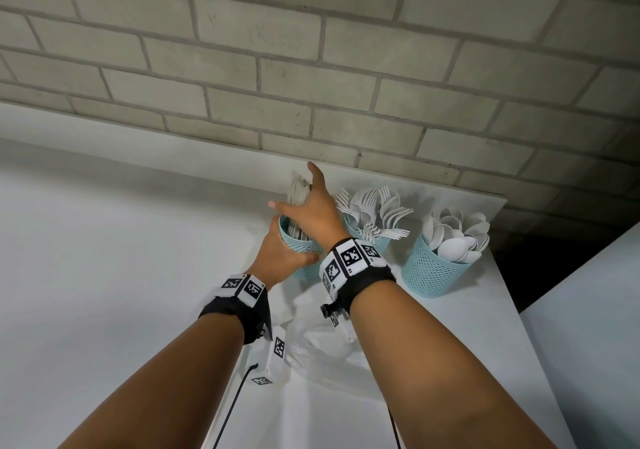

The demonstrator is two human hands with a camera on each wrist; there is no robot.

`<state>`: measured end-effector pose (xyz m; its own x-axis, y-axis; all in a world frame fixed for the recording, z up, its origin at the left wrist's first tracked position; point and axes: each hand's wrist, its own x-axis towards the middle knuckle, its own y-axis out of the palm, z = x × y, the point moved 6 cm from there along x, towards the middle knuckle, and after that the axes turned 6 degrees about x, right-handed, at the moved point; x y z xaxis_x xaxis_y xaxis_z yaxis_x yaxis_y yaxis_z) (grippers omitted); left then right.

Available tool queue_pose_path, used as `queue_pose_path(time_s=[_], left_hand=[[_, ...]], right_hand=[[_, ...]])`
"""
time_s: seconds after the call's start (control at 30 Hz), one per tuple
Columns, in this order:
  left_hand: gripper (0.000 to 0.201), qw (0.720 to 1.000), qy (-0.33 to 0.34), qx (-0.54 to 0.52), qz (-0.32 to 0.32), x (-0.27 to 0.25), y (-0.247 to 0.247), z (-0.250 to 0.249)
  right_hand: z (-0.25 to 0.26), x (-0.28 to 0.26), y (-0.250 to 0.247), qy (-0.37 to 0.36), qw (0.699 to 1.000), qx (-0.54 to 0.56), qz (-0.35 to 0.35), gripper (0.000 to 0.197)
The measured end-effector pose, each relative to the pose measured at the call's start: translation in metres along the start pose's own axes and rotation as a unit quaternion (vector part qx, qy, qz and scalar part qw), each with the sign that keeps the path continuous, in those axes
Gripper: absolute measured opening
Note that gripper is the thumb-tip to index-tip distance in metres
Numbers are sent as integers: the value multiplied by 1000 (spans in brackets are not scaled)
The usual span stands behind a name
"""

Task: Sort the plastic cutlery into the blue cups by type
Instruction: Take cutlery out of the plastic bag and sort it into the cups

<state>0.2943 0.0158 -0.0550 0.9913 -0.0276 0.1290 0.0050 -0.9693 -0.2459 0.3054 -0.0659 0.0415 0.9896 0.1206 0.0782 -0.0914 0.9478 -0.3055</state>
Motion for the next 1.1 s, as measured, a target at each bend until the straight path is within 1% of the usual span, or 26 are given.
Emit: queue_pose_path(time_s=[0.03,0.1,0.2,0.27,0.3,0.33,0.37,0.4,0.5,0.57,0.63,0.7,0.77,0.83,0.9,0.97,1.03,1.1], left_hand=[[97,1000,4,-7,-1,0,0,-1],[99,1000,13,-12,2,0,0,-3],[99,1000,12,-14,4,0,-1,-1],[97,1000,6,-10,3,3,-2,3],[97,1000,10,-10,3,4,-1,4],[97,1000,11,-8,5,4,-1,4],[98,1000,13,-8,5,5,-1,5],[99,1000,14,-7,3,5,-2,5],[102,1000,16,7,-3,8,-2,8],[103,1000,15,23,-3,11,-3,10],[105,999,12,35,5,14,-3,9],[106,999,14,37,10,15,-2,10],[108,999,8,34,10,14,-3,10],[107,999,3,36,18,14,-3,9],[104,999,7,43,27,15,-2,5],[102,998,7,56,30,16,-3,3],[98,997,14,63,29,15,-3,-2],[98,998,20,58,21,15,-4,-4]], right_hand=[[0,0,1,5,1000,-7,3,100],[-1,2,1,4,1000,-24,-11,99],[0,4,1,-6,996,-82,-17,82],[0,5,-2,-8,997,-60,-40,73],[0,5,-2,-12,997,-61,-37,72],[1,5,1,-19,996,-81,-18,70],[0,5,3,-27,995,-95,-2,66],[-1,7,4,-31,995,-92,-7,60],[-2,6,-8,-38,994,-2,-98,39],[0,3,-11,-61,989,42,-125,36],[1,0,-14,-73,985,80,-135,42],[0,-1,-18,-67,983,102,-137,58],[-1,0,-19,-64,983,103,-135,73],[0,0,-17,-75,985,80,-134,79],[4,-4,-14,-111,984,40,-135,82],[9,-7,-7,-168,976,-40,-129,83],[13,-8,0,-205,966,-118,-107,82],[18,-11,2,-223,963,-125,-89,77]])
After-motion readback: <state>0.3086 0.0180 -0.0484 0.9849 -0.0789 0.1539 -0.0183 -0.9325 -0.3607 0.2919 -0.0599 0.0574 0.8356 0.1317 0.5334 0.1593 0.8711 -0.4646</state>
